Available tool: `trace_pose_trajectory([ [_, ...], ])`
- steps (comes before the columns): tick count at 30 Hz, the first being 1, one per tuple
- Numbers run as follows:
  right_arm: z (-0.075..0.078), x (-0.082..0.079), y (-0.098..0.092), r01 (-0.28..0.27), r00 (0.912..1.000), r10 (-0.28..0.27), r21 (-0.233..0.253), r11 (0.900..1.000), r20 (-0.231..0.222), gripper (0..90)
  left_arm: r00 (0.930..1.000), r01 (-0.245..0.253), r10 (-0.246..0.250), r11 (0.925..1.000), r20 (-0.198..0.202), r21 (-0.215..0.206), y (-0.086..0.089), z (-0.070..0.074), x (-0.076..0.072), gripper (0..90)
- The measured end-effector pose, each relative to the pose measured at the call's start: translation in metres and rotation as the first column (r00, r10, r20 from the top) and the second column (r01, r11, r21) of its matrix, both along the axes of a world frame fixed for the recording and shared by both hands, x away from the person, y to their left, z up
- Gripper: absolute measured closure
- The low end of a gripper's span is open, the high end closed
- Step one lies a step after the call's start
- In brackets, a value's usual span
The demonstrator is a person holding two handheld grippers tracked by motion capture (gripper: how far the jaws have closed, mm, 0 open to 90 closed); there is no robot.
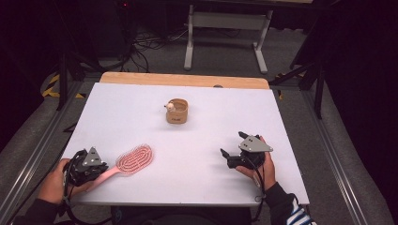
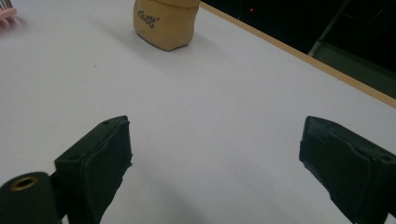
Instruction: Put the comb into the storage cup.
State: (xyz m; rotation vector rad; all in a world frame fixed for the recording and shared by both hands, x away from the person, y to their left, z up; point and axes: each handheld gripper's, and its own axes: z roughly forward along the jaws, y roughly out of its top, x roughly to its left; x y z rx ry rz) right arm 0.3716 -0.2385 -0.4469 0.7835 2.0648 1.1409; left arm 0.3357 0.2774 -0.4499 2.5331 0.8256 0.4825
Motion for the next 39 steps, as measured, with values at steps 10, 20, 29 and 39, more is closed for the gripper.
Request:
trace_pose_trajectory([
  [10, -0.001, 0.000, 0.001, 0.000, 1.0000, 0.000, -0.002, 1.000, -0.005, 9.8, 0.9992, 0.004, -0.001, 0.9967, 0.041, -0.081, 0.000, 0.022, -0.005, 44.9],
  [20, -0.002, 0.001, 0.003, -0.011, 0.9996, 0.011, -0.009, 1.000, -0.028, 9.9, 0.9977, 0.029, -0.030, 0.9994, -0.061, -0.020, -0.014, 0.006, 0.009, 14.5],
  [29, -0.004, 0.002, 0.003, -0.010, 0.9992, 0.010, -0.009, 1.000, -0.039, 10.0, 0.9741, 0.106, -0.099, 0.9939, -0.204, 0.028, -0.024, 0.006, 0.028, 37.9],
  [39, -0.005, 0.003, 0.004, -0.011, 0.9989, 0.011, -0.014, 1.000, -0.046, 10.1, 0.9603, 0.152, -0.143, 0.9883, -0.239, 0.017, -0.033, 0.008, 0.029, 62.3],
])
